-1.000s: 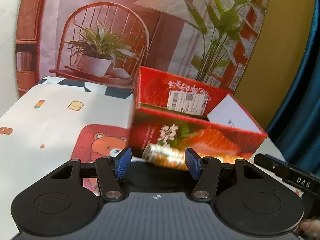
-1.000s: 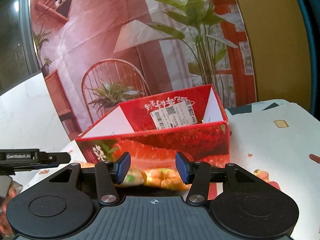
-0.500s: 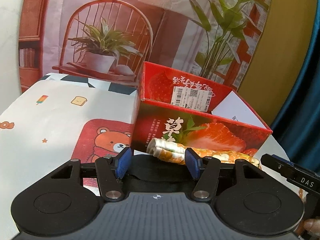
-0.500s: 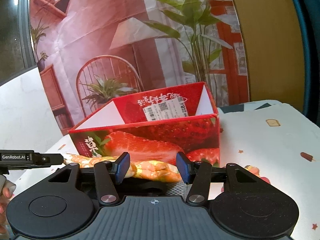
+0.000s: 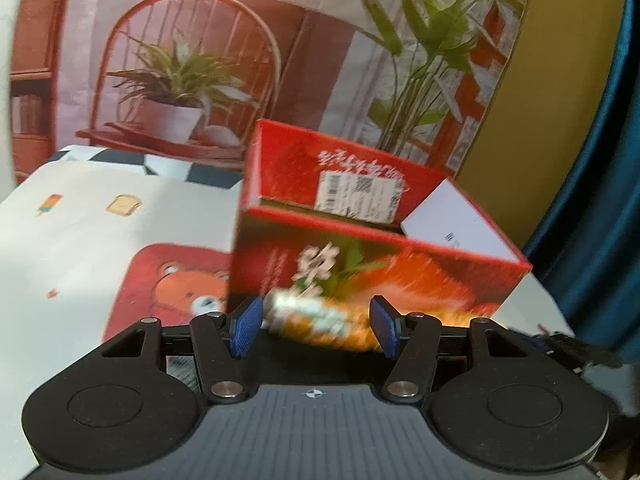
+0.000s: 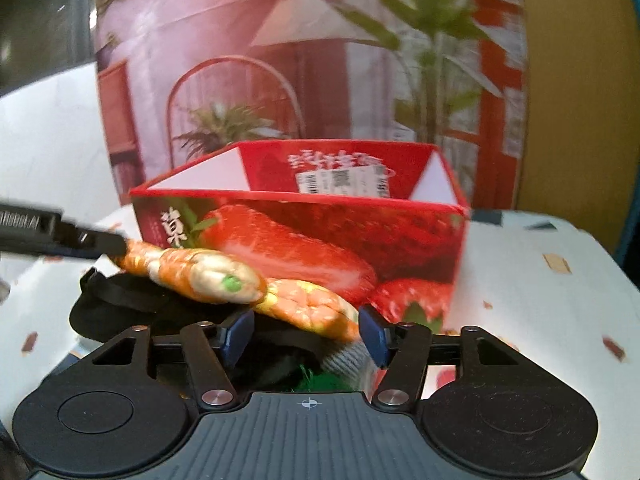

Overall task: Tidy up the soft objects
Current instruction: 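Move both grippers down to the long orange floral plush, then close the right gripper on the orange plush while the left gripper grasps it too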

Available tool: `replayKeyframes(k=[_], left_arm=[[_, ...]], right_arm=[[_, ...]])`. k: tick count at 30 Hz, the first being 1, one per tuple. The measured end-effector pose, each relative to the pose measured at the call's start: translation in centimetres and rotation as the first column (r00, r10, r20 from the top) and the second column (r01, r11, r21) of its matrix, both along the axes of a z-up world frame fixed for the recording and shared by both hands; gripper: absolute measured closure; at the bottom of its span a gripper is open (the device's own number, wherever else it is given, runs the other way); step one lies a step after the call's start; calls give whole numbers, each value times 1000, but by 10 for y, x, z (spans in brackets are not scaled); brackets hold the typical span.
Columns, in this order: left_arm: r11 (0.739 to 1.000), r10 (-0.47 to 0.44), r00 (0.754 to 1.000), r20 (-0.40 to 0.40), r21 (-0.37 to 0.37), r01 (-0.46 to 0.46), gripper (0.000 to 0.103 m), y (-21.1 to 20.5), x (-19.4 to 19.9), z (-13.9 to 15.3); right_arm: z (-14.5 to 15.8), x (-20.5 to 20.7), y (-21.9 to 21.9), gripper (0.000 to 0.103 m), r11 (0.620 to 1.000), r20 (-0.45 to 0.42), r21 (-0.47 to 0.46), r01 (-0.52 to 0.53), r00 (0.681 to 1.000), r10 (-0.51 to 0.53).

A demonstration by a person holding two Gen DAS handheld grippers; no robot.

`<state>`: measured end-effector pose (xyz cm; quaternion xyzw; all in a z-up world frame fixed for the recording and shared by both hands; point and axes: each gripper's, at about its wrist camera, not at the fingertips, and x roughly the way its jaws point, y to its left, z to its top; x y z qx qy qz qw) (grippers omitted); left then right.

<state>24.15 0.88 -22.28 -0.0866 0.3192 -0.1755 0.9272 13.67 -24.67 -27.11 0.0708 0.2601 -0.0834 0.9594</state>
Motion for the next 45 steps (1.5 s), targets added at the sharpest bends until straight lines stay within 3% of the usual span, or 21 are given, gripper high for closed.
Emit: replayKeyframes(k=[5,10,16,19,25,31,42,45], left_arm=[[1000,5,1000,29,-1,-5,42,-7,13,4],[1000,-4,999,47,-26,5,41,2,10,2],[999,-28,998,58,-29,30,42,24,2,-5],[999,-32,998,47,-9,33,42,26,1,-10],[996,-89,995,51,30,88,42,16,4,-13],[992,-128,990,59,8,127,41,20,-4,-14],[992,-81,996,38,101,76,43,4,8,-23],[995,-69,997,39,77,66,47,-1,14,-23]], right_arm=[[0,24,3,46,998,-15,-47,-40,999,39],[-1,40,-11,48,999,-26,35,-28,999,29],[-5,47,-29,67,990,-22,138,-15,1000,18],[-8,45,-35,71,983,-13,184,-4,1000,6],[-11,43,-40,73,970,-4,244,19,1000,-19],[-11,43,-48,74,954,-7,297,42,999,-42],[-11,44,-49,74,939,-19,336,75,997,-73],[-8,43,-48,74,938,-23,338,77,997,-73]])
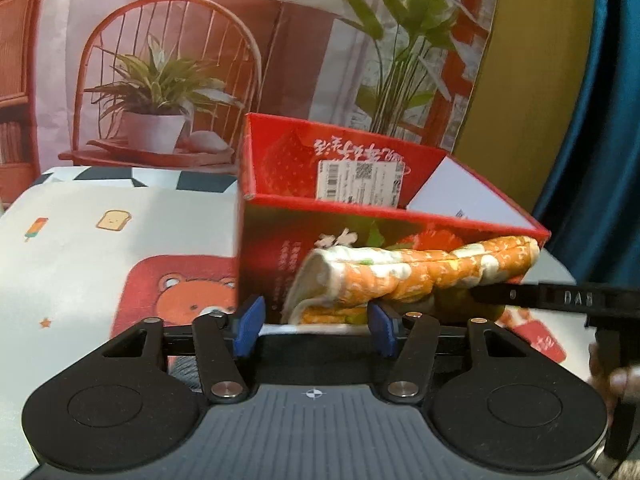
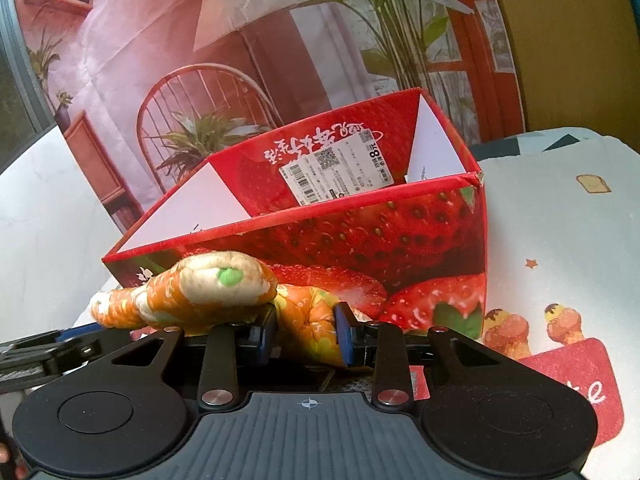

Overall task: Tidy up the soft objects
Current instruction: 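Close the right gripper on the orange plush while the left gripper grasps it too, then lift the orange plush with both grippers and carry it over the box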

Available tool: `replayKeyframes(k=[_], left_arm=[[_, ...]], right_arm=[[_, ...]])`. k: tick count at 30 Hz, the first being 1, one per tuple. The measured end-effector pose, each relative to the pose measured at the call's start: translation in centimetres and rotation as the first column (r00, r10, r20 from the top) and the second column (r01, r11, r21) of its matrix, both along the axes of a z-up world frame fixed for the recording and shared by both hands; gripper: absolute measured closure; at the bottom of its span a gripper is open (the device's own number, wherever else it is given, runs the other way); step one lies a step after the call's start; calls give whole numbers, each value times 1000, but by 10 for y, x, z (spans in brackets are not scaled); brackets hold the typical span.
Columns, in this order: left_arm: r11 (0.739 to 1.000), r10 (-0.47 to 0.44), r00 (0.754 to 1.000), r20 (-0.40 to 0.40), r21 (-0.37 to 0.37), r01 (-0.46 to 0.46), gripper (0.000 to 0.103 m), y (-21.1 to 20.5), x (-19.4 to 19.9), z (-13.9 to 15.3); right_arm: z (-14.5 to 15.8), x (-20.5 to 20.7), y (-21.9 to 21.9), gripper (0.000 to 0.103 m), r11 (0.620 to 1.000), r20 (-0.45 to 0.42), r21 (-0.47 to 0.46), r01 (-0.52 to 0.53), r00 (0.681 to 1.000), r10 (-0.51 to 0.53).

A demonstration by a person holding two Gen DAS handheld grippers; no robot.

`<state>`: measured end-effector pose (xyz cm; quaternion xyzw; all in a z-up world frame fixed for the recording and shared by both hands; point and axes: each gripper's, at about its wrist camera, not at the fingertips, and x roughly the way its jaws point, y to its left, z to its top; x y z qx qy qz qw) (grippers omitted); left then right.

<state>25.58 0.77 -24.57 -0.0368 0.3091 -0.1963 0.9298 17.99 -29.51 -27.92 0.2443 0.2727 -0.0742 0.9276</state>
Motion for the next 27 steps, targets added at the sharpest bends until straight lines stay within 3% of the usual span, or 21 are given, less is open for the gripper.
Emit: replayKeyframes(k=[14,20,27], left_arm=[[999,-48,993,110,30,45,50,-22,0,22],[999,-44,979,197,5,44,85,-17,-12,41],[997,-17,953,303,-67,39,85,-13,-24,78]], right_arm=[[21,-12,16,78,986,62,-159,-46,996,57],[38,-24,20,79,976,132,-215,-24,990,54],[65,-32,19,80,971,223,-239,-15,972,70]])
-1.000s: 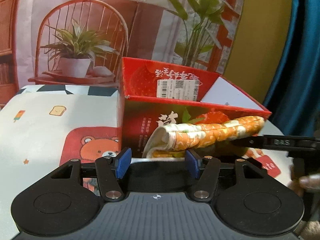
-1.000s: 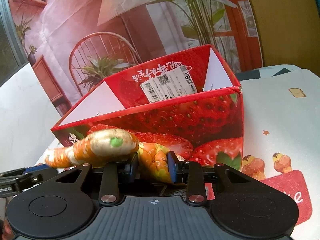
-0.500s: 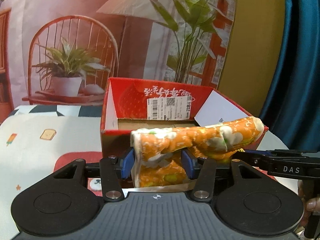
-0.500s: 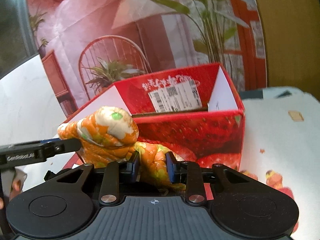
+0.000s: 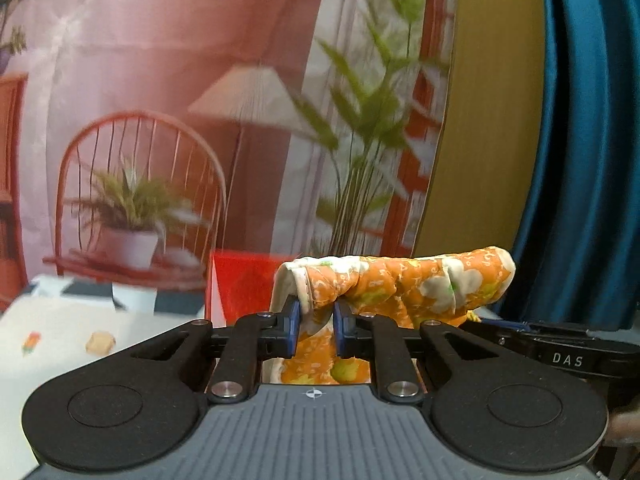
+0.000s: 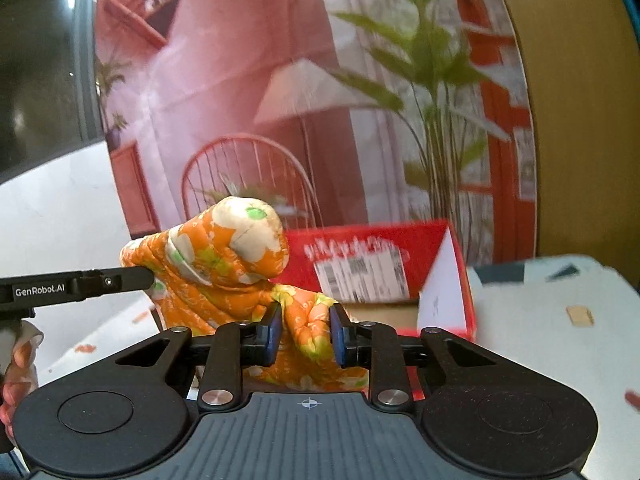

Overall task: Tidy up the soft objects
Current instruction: 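Lift the orange plush with both grippers and carry it over the box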

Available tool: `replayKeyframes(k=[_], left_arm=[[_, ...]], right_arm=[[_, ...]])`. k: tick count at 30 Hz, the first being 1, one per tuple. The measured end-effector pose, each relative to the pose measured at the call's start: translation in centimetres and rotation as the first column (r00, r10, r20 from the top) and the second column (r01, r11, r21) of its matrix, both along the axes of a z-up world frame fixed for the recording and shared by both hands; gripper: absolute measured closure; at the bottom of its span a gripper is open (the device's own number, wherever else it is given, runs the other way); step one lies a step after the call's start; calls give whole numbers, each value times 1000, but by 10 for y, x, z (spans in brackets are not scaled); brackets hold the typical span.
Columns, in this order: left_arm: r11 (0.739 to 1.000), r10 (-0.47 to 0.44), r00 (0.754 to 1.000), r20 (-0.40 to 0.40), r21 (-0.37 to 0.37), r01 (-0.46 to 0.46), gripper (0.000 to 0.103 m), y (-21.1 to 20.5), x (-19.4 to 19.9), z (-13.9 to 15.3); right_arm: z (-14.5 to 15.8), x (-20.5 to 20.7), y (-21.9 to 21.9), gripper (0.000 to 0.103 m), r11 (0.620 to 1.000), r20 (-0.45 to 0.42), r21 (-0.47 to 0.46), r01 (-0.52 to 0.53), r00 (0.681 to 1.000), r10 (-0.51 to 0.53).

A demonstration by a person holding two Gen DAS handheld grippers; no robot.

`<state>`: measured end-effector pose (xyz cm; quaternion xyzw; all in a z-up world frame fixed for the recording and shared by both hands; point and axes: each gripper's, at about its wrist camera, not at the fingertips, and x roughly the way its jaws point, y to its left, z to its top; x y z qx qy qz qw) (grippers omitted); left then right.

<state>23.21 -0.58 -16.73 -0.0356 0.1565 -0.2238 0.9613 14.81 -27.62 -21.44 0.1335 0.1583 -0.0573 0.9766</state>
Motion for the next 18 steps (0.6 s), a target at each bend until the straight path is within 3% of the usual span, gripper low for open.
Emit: replayKeyframes(k=[4,8,10,12,18], left_arm=[[1000,6,997,83,-20,-5,85,-4,0,26],[1000,17,993,116,-13,-15,85,-13,15,43],[1000,24,996,81,-9,-23,85,-16,30,45],[999,35,999,-13,-7,-35,85,-18,51,39],[999,21,986,-167,45,-14,85,-36,83,10]], right_arm=[[25,2,-6,80,1000,72,-1,-8,997,8],[48,13,-13,80,1000,123,-26,-8,992,11],[55,24,-17,80,999,129,-41,-4,992,9],[57,38,-22,80,998,113,-57,0,994,7],[30,79,-35,80,1000,-63,3,-13,998,14]])
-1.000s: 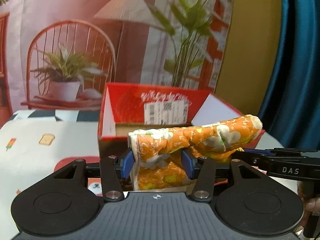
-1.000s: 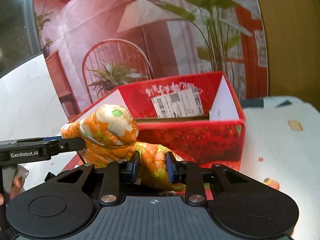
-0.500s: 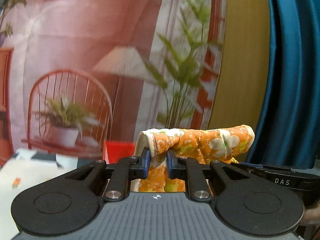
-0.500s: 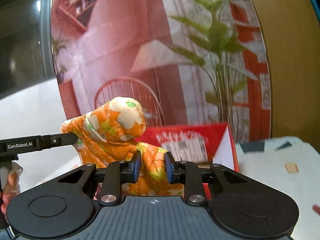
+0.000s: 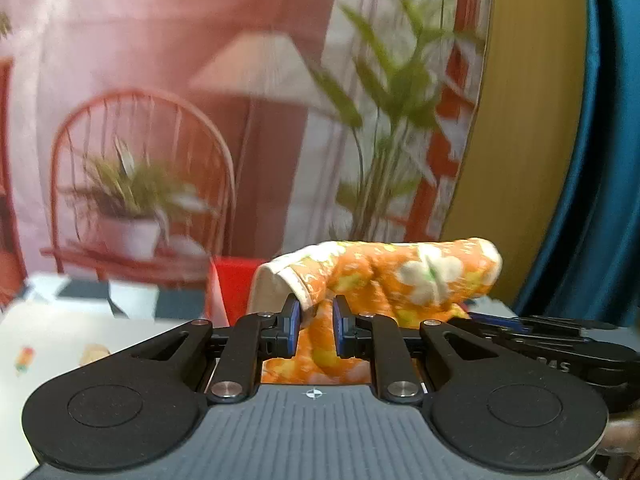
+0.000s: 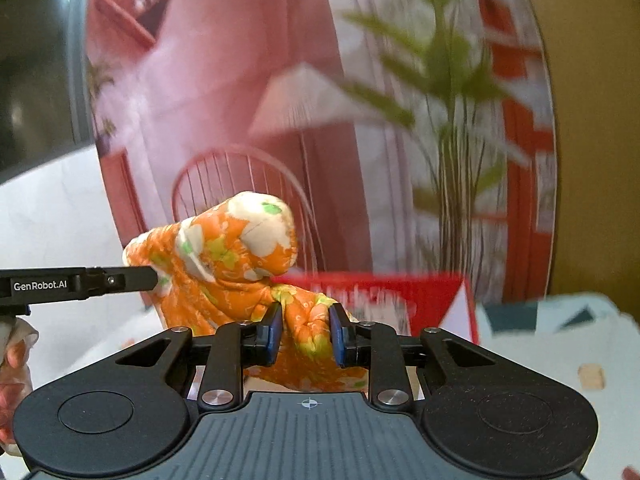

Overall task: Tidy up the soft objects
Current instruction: 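Lift the orange plush with both grippers and carry it over the box, then open both grippers to drop the orange plush into the box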

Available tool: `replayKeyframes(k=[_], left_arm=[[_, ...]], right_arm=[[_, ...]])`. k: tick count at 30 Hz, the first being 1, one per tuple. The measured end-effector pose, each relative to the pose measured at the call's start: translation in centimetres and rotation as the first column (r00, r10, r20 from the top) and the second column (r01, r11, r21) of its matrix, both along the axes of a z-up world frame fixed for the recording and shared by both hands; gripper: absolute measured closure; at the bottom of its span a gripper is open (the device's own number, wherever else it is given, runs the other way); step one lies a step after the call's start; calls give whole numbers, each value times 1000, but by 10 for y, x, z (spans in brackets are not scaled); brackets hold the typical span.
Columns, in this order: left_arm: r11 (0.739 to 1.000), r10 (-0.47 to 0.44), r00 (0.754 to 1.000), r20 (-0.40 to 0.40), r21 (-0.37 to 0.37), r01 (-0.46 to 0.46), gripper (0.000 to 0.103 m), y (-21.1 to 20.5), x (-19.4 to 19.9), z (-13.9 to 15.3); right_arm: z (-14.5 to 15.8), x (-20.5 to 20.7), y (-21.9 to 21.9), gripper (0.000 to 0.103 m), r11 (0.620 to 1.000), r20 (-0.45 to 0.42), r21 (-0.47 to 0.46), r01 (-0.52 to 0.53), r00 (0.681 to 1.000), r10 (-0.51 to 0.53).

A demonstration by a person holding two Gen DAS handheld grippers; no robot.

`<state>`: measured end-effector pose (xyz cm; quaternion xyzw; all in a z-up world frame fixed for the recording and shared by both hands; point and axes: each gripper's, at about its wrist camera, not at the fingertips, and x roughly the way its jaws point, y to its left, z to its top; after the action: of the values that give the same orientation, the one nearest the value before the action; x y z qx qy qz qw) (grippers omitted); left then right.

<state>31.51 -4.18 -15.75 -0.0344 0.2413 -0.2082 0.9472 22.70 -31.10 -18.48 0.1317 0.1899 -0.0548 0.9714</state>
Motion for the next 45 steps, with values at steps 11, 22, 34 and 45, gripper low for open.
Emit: replayKeyframes(k=[11,22,34,45], left_arm=[[1000,-16,978,-208,12,19,85,5,32,-38],[998,-37,983,-180,46,46,58,-3,31,-38],[998,24,997,-79,60,-19,49,10,11,-20],[998,55,997,-51,42,-53,49,31,-47,-13]], right_arm=[[-46,35,-24,80,968,-230,246,59,973,-1],[-59,38,-30,77,952,-282,283,114,959,-31],[-34,21,0,58,988,-171,-112,108,977,-127],[-25,-35,12,59,991,-40,-65,113,992,-116]])
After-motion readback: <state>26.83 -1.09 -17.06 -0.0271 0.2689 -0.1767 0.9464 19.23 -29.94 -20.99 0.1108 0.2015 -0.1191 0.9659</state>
